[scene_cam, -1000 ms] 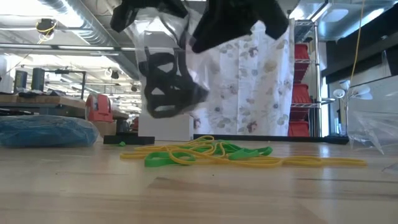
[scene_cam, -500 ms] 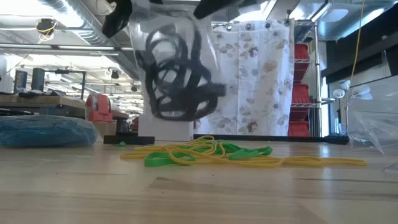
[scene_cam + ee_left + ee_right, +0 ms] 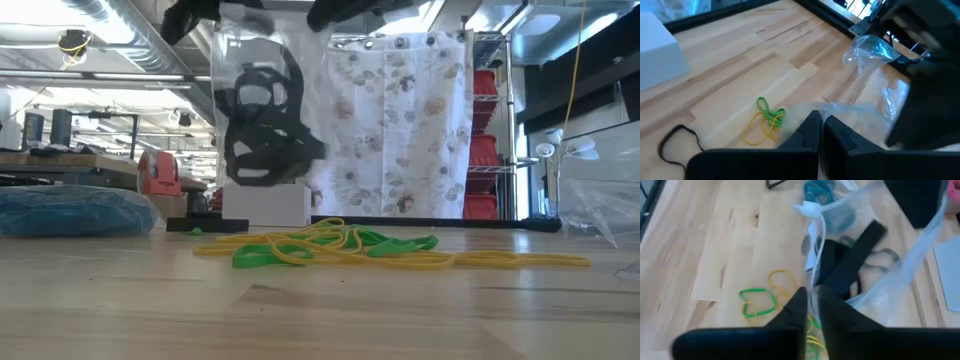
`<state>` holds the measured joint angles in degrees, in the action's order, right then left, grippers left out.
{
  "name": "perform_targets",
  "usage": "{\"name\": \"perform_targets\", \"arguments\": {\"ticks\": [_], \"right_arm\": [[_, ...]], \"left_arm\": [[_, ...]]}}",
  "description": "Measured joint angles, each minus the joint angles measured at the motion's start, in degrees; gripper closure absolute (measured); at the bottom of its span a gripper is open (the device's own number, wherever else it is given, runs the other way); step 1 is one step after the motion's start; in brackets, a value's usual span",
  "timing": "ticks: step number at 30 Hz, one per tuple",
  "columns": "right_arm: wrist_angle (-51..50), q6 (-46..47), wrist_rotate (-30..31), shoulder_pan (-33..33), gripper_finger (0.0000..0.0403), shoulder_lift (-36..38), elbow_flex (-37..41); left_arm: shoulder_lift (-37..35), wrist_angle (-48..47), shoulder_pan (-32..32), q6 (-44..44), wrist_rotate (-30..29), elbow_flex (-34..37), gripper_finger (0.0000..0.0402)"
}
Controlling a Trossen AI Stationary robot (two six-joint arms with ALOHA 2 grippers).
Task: Sort rubber bands
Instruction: Put the black rubber band into the transparent zip bag
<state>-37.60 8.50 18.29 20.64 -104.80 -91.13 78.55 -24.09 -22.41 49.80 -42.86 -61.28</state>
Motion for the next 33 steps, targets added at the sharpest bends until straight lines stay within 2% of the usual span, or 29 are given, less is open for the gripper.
{"name": "perform_targets", "arguments": {"ticks": [8,14,19,23,30,33], "right_arm": [[0.45,-7.89,0.22,-3.85,0.0225,0.2,0.0],[1.07,-13.06,0.06,-7.21,0.0168,0.22,0.07],[2.92,-16.08,-0.76,-10.72,0.016,-1.71,0.17],[9.77,-18.72,-4.34,-13.66,0.0165,-4.93,0.7],[21.65,-24.19,-13.2,-17.92,0.0175,-15.83,0.82],[24.78,-27.22,-14.52,-18.98,0.0176,-20.26,0.01]], "left_arm": [[-6.77,-10.1,2.16,-1.96,-2.52,0.0,0.04],[-13.05,-18.22,5.27,-3.79,-8.07,0.0,0.04],[-17.79,-22.38,8.05,-5.15,-10.79,0.02,0.04],[-20.41,-22.91,9.91,-7.49,-12.43,0.02,0.04],[-22.04,-23.51,12.13,-9.49,-12.7,0.05,0.04],[-22.0,-23.7,12.12,-9.7,-12.7,0.05,0.04]]}}
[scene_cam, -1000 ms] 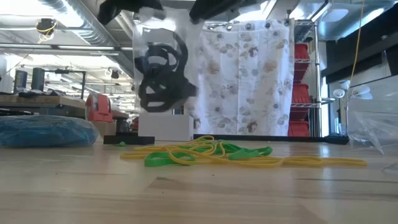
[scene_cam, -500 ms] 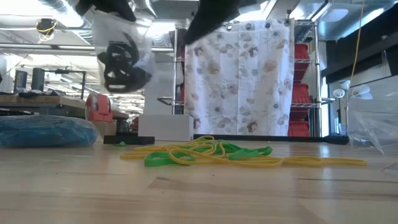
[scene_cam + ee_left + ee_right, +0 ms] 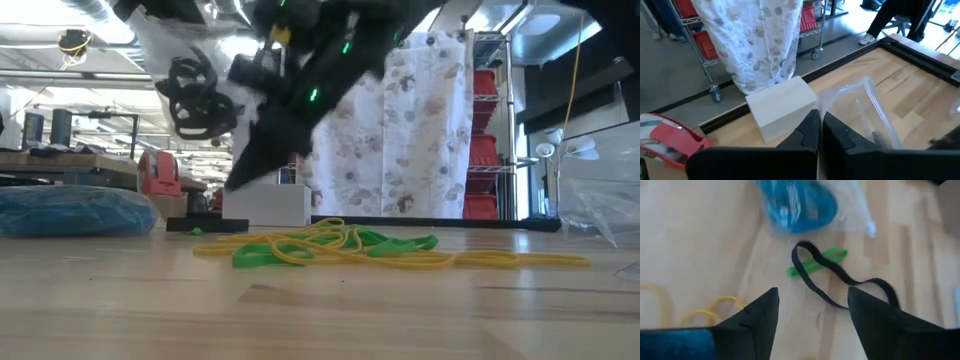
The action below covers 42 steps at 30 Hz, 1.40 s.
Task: Sort rubber bands
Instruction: Put the black rubber band into the transparent zip bag
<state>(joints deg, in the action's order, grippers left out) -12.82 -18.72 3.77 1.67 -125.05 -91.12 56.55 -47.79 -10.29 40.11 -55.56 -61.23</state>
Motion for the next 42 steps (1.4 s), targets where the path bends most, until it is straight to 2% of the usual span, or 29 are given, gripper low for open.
{"name": "perform_targets", "arguments": {"ticks": [11,18,30,34,38,42], "right_arm": [[5.23,-11.95,1.73,-2.4,0.0176,-9.35,-5.65],[7.86,-15.83,-3.48,-4.47,0.0176,-10.23,-6.76],[10.18,-15.62,-18.32,-9.46,0.0176,-14.04,-7.18],[9.52,-15.67,-18.91,-9.37,0.0178,-14.3,-7.14],[7.9,-13.39,-20.96,-9.37,0.0209,-14.37,-7.31],[3.04,-11.33,-21.87,-9.24,0.0277,-14.41,-8.01]], "left_arm": [[0.71,-0.59,-0.04,2.38,0.27,-0.01,0.04],[0.71,-0.89,-0.04,4.27,0.26,-0.01,0.04],[0.71,-0.9,-0.04,9.15,0.07,-0.01,0.04],[0.71,-0.84,-0.04,9.6,0.07,-0.01,0.04],[0.71,-0.79,-0.04,9.8,0.07,-0.01,0.04],[0.71,-0.85,-0.04,10.49,0.07,-0.01,0.04]]}}
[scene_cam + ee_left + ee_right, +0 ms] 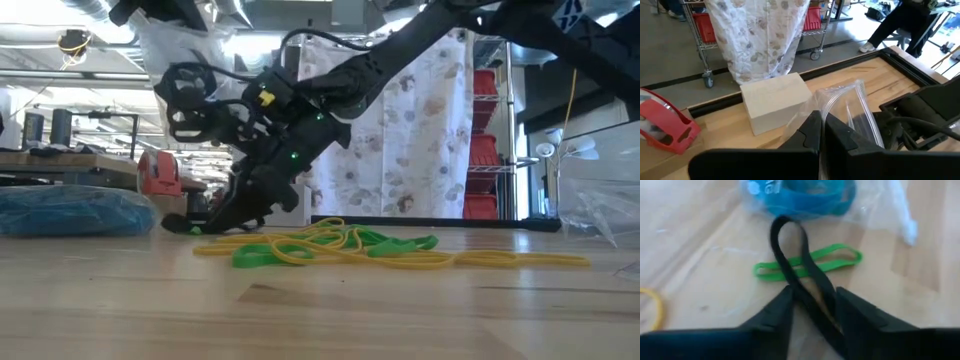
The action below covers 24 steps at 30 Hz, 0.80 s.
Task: Sort rubber bands
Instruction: Put the black rubber band into the transparent zip bag
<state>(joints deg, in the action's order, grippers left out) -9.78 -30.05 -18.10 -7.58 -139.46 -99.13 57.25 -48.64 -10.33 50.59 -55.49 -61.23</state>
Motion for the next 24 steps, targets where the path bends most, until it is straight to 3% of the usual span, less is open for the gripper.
{"name": "perform_targets", "arguments": {"ticks": [6,18,24], "right_arm": [[-2.77,2.17,1.86,0.35,0.0391,0.11,0.07],[-16.34,5.74,15.78,8.43,0.0402,8.69,0.89],[-20.16,8.83,17.69,14.95,0.0402,15.23,0.55]], "left_arm": [[0.0,0.01,-0.05,0.0,0.0,0.0,0.04],[0.81,-0.16,-5.17,1.33,1.93,0.0,0.04],[3.48,-0.21,-10.47,4.77,2.38,0.0,0.04]]}}
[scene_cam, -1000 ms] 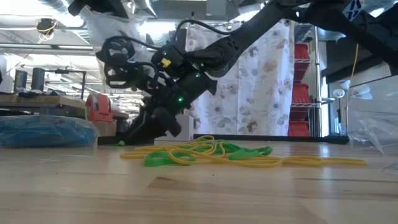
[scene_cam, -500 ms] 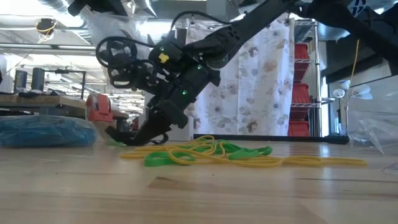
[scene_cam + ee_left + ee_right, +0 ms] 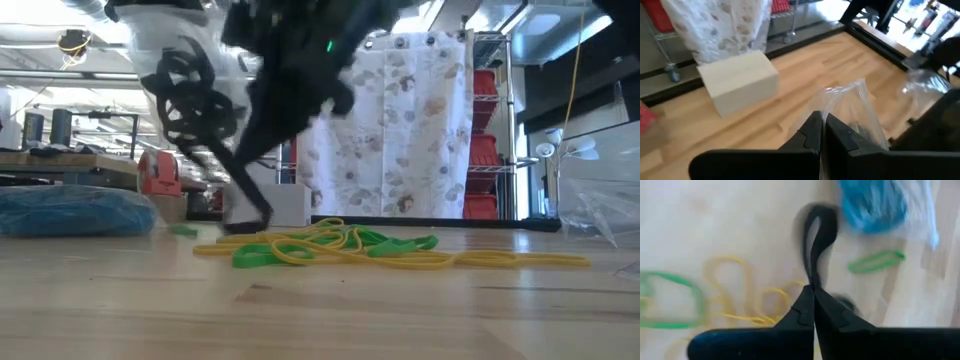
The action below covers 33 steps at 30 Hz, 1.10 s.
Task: Sort rubber bands
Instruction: Put the black rubber band into the transparent zip bag
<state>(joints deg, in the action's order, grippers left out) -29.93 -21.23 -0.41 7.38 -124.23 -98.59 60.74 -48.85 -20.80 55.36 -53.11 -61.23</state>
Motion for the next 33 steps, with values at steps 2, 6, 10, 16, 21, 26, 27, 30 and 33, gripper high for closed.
{"name": "perform_targets", "arguments": {"ticks": [2,6,10,16,21,26,27,30,33], "right_arm": [[-0.63,1.47,0.06,2.36,0.0402,1.53,0.03],[-1.99,4.26,1.69,7.58,0.0403,6.05,0.04],[-3.33,5.42,6.64,13.17,0.0403,10.6,-0.09],[0.73,8.98,11.51,17.92,0.0403,15.19,-0.12],[5.35,9.3,14.52,19.82,0.0403,16.01,-0.15],[7.66,10.8,18.13,20.02,0.0403,16.05,-0.15],[8.01,10.88,19.01,20.01,0.0403,16.05,-0.15],[10.13,10.09,20.99,19.98,0.0403,16.05,-0.15],[10.38,8.82,21.72,19.99,0.0403,16.05,-1.25]], "left_arm": [[1.88,0.07,-1.8,1.07,0.23,0.0,0.04],[6.22,0.68,-5.61,4.94,0.43,0.0,0.04],[10.01,5.75,-9.32,6.07,1.09,0.0,0.04],[14.91,15.56,-13.29,4.03,2.65,0.0,0.04],[18.79,18.92,-14.83,3.97,3.01,0.0,0.04],[21.57,19.74,-15.16,5.93,5.13,0.0,0.04],[22.08,19.68,-15.3,6.2,5.19,0.0,0.04],[23.37,19.6,-15.93,6.4,5.38,0.0,0.04],[23.95,19.76,-16.19,7.11,5.93,0.0,0.04]]}}
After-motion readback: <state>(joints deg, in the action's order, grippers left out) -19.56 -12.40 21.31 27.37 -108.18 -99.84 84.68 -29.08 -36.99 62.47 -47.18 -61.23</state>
